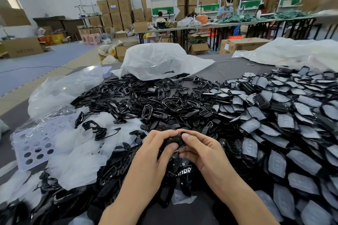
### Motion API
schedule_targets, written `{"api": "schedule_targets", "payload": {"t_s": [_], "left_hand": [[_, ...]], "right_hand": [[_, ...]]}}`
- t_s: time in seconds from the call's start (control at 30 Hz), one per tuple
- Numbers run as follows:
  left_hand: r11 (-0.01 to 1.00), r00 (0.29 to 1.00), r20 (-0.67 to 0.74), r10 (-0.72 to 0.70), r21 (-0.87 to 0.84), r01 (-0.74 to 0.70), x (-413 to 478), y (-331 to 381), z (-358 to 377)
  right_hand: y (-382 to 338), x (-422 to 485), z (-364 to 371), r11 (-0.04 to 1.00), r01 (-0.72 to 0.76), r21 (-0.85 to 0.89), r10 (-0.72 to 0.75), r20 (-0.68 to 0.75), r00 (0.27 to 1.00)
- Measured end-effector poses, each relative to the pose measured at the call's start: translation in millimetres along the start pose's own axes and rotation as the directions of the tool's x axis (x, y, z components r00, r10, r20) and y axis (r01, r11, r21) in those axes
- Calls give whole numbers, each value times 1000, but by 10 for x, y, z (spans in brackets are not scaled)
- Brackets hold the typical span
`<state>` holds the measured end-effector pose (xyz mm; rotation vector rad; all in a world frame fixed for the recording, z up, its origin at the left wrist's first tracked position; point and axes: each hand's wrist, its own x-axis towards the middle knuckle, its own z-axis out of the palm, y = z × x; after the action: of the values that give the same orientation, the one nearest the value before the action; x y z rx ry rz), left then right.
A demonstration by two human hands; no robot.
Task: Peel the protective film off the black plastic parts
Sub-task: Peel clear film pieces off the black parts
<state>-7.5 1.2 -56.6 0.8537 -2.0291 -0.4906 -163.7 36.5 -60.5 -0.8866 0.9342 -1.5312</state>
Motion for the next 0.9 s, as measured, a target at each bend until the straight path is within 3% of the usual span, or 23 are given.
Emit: {"api": "schedule_targets", "payload": {"t_s": [0.13,0.2,0.23,0.3,0.37,0.47,0.57,0.67,0.73,0.8,0.9], "left_hand": [[946,987,-37,160,293,-142,-19,-42,10],[923,971,-83,225,337,-185,-36,-24,41],[948,975,-118,188,281,-149,-39,1,45],[999,979,-201,-23,29,29,-25,58,43],[961,942,-242,-234,-205,186,-8,115,49],[844,882,-211,-421,-448,295,11,166,56],[710,857,-135,-498,-630,313,20,140,74],[493,836,-9,-549,-811,316,29,121,89],[436,828,14,-561,-845,309,28,113,104],[448,824,9,-567,-836,318,20,111,135],[663,829,-119,-547,-666,342,7,99,174]], "right_hand": [[37,11,-1,999,-15,-28,14,-35,999],[46,1,-1,993,11,-115,-21,-80,997],[47,-3,-1,987,31,-160,-48,-102,994],[47,-8,-7,980,57,-189,-86,-148,985],[44,-12,-9,985,58,-161,-88,-187,979],[46,-13,5,995,42,-96,-62,-211,976],[43,-6,43,1000,15,4,-14,-169,986],[29,-22,76,996,-11,94,20,-93,995],[33,-38,87,991,-24,129,32,-55,998],[45,-47,100,988,-35,147,41,-36,999],[68,-42,125,988,-50,148,56,-36,998]]}}
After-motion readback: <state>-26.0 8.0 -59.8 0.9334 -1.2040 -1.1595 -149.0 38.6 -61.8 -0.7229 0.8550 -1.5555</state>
